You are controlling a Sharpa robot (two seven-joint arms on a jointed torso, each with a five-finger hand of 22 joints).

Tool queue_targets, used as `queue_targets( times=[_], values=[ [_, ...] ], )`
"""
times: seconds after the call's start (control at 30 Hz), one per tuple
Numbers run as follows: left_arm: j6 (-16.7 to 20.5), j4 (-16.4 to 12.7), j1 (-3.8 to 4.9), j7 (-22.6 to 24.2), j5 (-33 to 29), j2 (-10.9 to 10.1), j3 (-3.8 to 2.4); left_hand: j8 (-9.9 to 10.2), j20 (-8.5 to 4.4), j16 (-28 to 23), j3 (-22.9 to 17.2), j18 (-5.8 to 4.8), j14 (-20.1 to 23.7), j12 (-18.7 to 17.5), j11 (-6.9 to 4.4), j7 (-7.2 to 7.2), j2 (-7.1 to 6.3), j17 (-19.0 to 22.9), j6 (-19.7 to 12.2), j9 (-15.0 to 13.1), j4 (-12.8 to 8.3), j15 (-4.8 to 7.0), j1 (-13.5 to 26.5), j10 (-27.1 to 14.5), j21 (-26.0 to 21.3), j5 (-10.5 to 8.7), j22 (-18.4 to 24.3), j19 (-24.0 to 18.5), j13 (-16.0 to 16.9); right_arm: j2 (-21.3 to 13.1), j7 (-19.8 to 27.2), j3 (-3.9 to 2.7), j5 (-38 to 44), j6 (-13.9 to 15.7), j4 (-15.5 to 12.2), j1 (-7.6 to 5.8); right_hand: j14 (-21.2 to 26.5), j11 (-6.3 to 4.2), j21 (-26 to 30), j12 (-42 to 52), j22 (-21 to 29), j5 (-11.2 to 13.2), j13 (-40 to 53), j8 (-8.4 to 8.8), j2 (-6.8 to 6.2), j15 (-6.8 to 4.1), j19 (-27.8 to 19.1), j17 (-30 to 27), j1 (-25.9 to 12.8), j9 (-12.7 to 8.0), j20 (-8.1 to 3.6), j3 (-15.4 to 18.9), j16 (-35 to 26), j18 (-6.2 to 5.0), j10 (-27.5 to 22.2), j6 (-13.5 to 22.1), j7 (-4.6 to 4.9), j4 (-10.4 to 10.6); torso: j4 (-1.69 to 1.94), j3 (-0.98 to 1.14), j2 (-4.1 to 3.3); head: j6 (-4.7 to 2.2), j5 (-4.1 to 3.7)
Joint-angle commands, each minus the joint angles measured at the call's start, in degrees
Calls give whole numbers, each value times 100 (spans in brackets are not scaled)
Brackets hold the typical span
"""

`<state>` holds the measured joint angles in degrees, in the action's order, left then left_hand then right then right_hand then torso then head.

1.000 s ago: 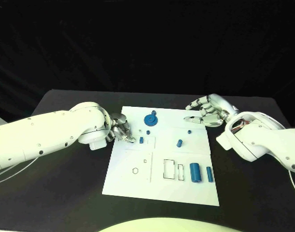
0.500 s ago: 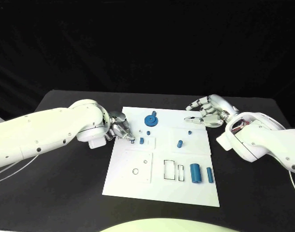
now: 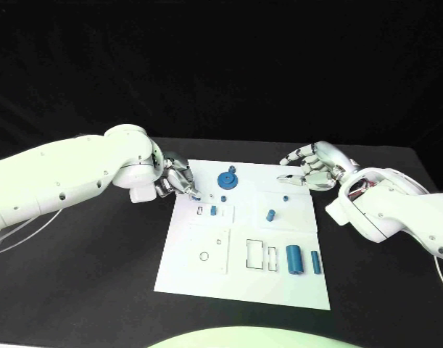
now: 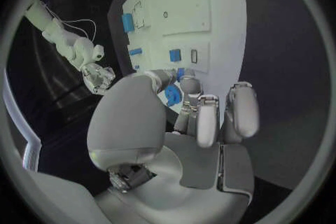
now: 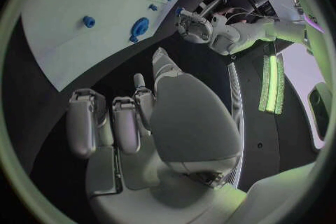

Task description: Assemble the parts on the task board

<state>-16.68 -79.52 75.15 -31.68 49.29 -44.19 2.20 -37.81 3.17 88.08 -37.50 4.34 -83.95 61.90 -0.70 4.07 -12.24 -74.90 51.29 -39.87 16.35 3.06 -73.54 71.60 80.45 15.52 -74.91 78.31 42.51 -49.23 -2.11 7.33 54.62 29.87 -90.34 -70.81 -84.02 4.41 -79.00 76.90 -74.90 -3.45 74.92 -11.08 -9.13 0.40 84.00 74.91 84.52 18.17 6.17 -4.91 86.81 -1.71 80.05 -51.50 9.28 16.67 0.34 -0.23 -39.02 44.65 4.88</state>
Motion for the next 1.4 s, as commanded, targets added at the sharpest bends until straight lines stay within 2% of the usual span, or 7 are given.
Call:
queue_targets(
  times=[0.03, 0.2, 0.43, 0.53, 0.87, 1.0, 1.4],
  values=[
    [-1135, 238, 63, -133, -424, 166, 0, -15, -18, 35, -1096, -49, -512, -5, 15, -22, -10, -1182, 51, -89, -1086, 51, 67, 28, 27, 39, -132, -13, -9, 7, 39, -1, 46, -61, -2, 3, -401, -5, 20, -25, -875, -3, 543, -33, 10, -34, 102, 813, -30, -2, -15, 19, -35, -86, -43, 28, -11, -26, -4, 3, 1, 20, 19],
    [-1484, 590, 106, -249, -450, 432, 34, -14, -18, 51, -1116, -50, -521, 0, 17, -20, -11, -1215, 54, -97, -1111, 50, 70, 33, 32, 45, -139, -10, 1, 14, 45, -1, 46, -43, -10, 3, -401, -5, 20, -25, -875, -3, 543, -33, 10, -34, 102, 813, -30, -2, -15, 19, -35, -86, -43, 28, -11, -26, 2, 5, 3, 36, 30],
    [-1376, 792, 121, -259, -61, 672, 86, -18, -19, 75, -1168, -69, -534, 41, 13, -23, -50, -1265, 97, -141, -1200, 50, 132, 93, 85, 128, -216, 49, 60, 25, 51, -1, 46, -33, -23, 3, -401, -5, 20, -25, -875, -3, 543, -33, 10, -34, 102, 813, -30, -2, -15, 19, -35, -86, -43, 28, -11, -26, -2, -2, 1, 31, 50],
    [-1234, 761, 122, -217, 221, 721, 105, -16, -22, 80, -1192, -75, -537, 55, 8, -29, -66, -1276, 117, -161, -1234, 54, 168, 119, 103, 185, -240, 68, 80, 28, 54, -1, 46, -28, -28, 3, -401, -5, 20, -25, -875, -3, 543, -33, 10, -34, 102, 813, -30, -2, -15, 19, -35, -86, -43, 28, -11, -26, 2, -2, 2, 19, 53],
    [-668, 537, 110, -69, 1047, 745, 168, -2, -39, 101, -1255, -97, -550, 87, -15, -52, -115, -1320, 185, -228, -1326, 74, 293, 201, 170, 429, -331, 143, 137, 36, 73, -1, 46, -6, -33, 5, -403, -6, 14, -22, -879, -3, 543, -37, 11, -36, 109, 817, -30, -4, -18, 19, -36, -83, -38, 36, -12, -26, 5, -8, -4, 60, 73],
    [-649, 467, 102, -54, 1157, 736, 186, 0, -42, 107, -1262, -101, -554, 100, -20, -57, -128, -1332, 198, -241, -1343, 78, 312, 219, 183, 476, -349, 158, 161, 37, 75, -1, 46, -10, -34, 8, -403, -6, 14, -22, -879, -3, 543, -37, 11, -36, 109, 817, -30, -4, -18, 19, -36, -83, -38, 36, -12, -26, 7, -13, -1, 64, 83],
    [-724, 356, 67, -47, 1224, 719, 216, 4, -46, 121, -1266, -104, -562, 111, -25, -61, -147, -1362, 213, -253, -1368, 82, 325, 235, 191, 524, -359, 165, 180, 41, 76, -1, 48, -23, -39, 18, -403, -6, 14, -22, -879, -3, 543, -37, 11, -36, 109, 817, -30, -4, -18, 19, -36, -83, -38, 36, -12, -26, 1, -6, 1, 78, 95]
  ],
)
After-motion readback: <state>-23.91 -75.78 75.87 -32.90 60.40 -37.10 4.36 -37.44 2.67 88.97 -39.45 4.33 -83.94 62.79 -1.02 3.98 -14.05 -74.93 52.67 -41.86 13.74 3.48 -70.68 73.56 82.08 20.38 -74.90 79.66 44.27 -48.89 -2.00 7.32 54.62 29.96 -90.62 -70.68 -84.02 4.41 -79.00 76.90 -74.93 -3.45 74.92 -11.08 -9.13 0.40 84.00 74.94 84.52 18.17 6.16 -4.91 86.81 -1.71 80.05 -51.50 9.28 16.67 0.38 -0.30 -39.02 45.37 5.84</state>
